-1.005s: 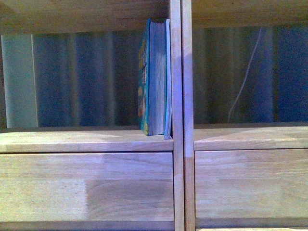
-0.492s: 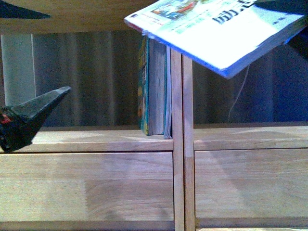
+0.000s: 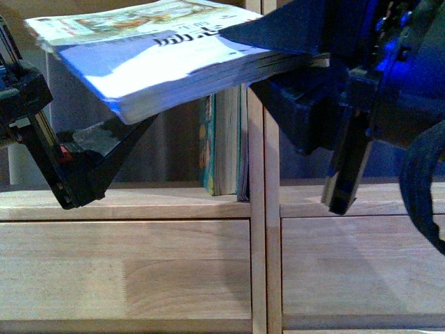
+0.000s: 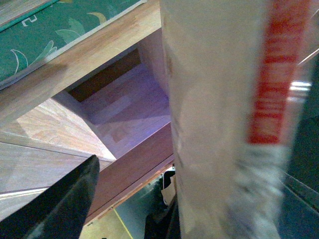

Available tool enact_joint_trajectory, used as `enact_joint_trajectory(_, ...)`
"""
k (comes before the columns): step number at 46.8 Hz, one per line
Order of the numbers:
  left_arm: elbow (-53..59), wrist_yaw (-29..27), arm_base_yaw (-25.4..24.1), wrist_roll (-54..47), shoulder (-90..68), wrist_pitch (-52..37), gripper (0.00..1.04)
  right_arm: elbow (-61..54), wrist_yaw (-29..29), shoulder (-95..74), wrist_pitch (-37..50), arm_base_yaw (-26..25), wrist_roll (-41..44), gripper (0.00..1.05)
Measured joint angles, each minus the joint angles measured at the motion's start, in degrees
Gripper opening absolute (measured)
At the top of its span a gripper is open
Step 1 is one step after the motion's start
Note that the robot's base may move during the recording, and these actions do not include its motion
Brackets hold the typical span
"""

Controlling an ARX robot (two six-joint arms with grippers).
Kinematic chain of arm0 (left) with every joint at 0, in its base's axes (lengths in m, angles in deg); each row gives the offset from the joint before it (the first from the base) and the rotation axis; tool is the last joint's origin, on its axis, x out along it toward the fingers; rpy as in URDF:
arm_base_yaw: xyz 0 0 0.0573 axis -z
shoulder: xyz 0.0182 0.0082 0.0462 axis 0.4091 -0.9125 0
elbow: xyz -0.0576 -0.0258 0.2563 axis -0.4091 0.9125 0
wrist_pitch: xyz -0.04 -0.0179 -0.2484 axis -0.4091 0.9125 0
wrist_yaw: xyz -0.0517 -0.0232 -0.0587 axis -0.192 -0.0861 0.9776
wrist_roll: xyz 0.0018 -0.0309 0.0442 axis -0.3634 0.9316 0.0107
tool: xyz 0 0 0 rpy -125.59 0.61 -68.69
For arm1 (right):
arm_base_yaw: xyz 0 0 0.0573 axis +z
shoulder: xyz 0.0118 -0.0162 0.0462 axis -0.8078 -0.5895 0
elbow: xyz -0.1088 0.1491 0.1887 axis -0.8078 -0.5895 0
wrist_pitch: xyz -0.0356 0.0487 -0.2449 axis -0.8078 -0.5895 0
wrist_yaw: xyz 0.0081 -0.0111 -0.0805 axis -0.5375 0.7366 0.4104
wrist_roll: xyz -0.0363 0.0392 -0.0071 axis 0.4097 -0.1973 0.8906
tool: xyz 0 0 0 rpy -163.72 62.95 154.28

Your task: Organize books on shelf

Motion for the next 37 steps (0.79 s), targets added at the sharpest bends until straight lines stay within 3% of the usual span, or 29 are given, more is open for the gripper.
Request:
enact_joint_trajectory(7, 0.90, -0.59, 0.42, -1.64, 1.09, -1.03, 0.67, 0.15, -1.53, -1.14, 0.11, 2.25, -2.89, 0.07)
enact_joint_trajectory(20, 1.33, -0.46, 0.42, -3.26, 3.23, -2.60, 0.30, 0.13, -0.87, -1.27, 0.66, 5.01, -3.32, 0.08)
enact_joint_trajectory(26, 1.51, -0.37, 0.44, -4.81, 3.82, -1.11, 0.17, 0.02, -2.05, -1.29, 0.33, 5.49, -3.02, 0.23)
enact_joint_trajectory(37, 1.51, -4.13, -0.44, -10.71, 5.05, 4.81, 0.17, -2.58, -4.13, 0.17, 0.28, 4.48, -2.36, 0.55)
